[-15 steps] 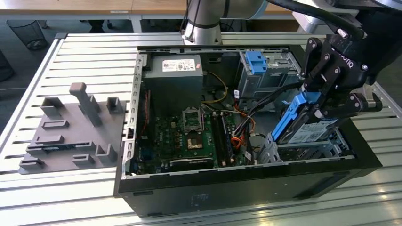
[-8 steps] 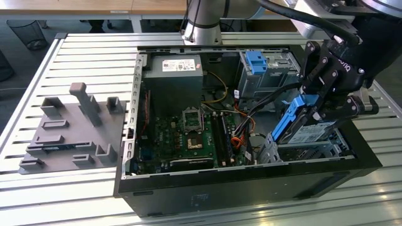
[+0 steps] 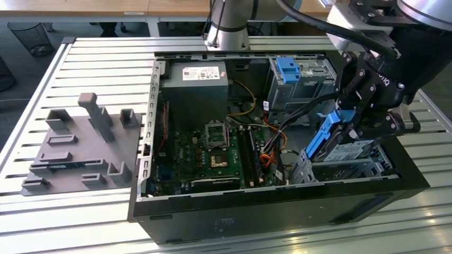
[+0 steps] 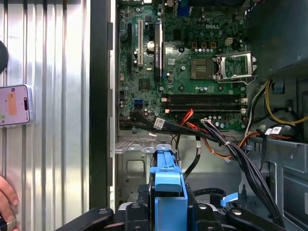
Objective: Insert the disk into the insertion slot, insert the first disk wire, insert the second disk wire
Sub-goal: 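Insert the disk into the insertion slot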
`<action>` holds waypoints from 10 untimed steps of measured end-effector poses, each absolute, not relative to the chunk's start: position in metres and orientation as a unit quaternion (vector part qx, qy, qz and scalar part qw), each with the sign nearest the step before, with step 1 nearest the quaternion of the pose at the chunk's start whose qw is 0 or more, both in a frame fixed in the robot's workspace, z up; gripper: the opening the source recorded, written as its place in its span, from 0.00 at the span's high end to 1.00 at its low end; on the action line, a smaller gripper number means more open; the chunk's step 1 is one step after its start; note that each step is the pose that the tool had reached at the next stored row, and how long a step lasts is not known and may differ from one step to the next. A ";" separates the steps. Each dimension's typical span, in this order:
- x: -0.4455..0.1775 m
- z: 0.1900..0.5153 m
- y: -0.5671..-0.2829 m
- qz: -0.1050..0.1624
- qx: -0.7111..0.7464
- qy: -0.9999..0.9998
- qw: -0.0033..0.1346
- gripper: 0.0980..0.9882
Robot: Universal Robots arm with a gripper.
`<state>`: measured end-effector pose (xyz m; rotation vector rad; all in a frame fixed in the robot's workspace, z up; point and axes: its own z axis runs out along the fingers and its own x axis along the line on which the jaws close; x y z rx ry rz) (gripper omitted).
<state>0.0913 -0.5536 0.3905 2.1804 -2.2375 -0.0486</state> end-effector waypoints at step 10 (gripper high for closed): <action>0.091 0.380 -0.554 -0.016 0.698 -0.716 0.009 0.70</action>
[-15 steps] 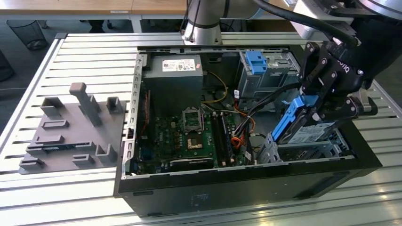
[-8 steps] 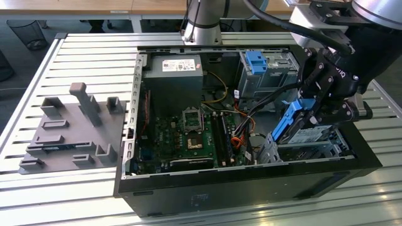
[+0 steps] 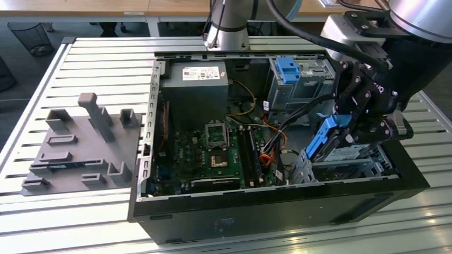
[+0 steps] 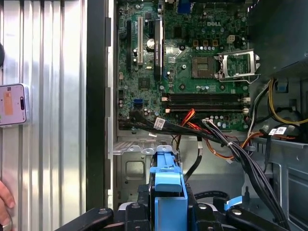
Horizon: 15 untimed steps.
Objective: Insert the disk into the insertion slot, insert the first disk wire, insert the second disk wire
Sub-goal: 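Insert the disk into the insertion slot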
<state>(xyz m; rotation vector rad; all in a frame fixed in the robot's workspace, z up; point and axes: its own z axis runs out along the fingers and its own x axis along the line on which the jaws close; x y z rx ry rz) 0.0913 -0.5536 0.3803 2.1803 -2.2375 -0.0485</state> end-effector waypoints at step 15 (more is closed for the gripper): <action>0.091 0.364 -0.554 -0.016 0.698 -0.716 0.009 0.70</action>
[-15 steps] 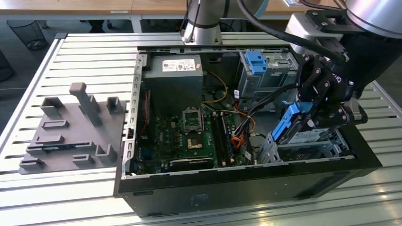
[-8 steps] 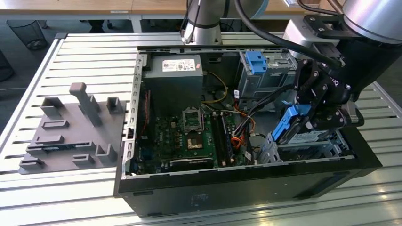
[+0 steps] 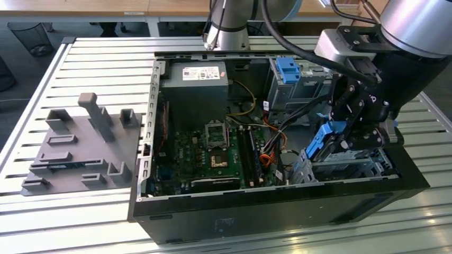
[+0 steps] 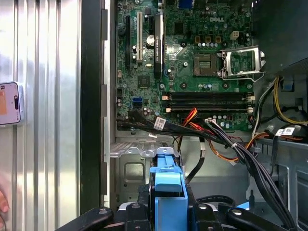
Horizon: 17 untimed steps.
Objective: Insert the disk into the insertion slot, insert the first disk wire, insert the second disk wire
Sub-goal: 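Insert the disk into the insertion slot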
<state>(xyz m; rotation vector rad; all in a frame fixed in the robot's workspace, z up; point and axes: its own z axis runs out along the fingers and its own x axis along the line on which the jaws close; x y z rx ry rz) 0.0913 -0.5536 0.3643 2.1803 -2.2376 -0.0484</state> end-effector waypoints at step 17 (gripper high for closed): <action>0.091 0.348 -0.554 -0.015 0.698 -0.716 0.009 0.71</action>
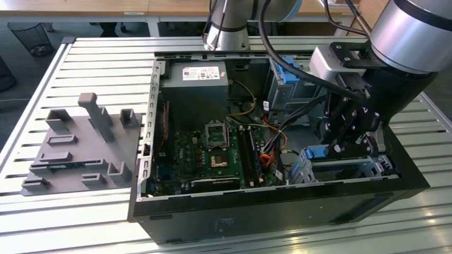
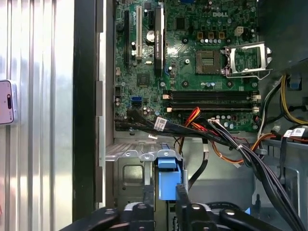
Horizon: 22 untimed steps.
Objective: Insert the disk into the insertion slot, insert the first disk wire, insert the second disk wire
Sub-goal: 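Insert the disk into the insertion slot, then insert the first disk wire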
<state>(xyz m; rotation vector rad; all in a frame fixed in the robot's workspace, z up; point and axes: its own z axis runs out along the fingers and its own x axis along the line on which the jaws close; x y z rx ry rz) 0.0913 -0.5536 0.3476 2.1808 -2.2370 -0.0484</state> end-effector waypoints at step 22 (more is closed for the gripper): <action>0.095 0.344 -0.551 -0.015 0.698 -0.716 0.009 0.99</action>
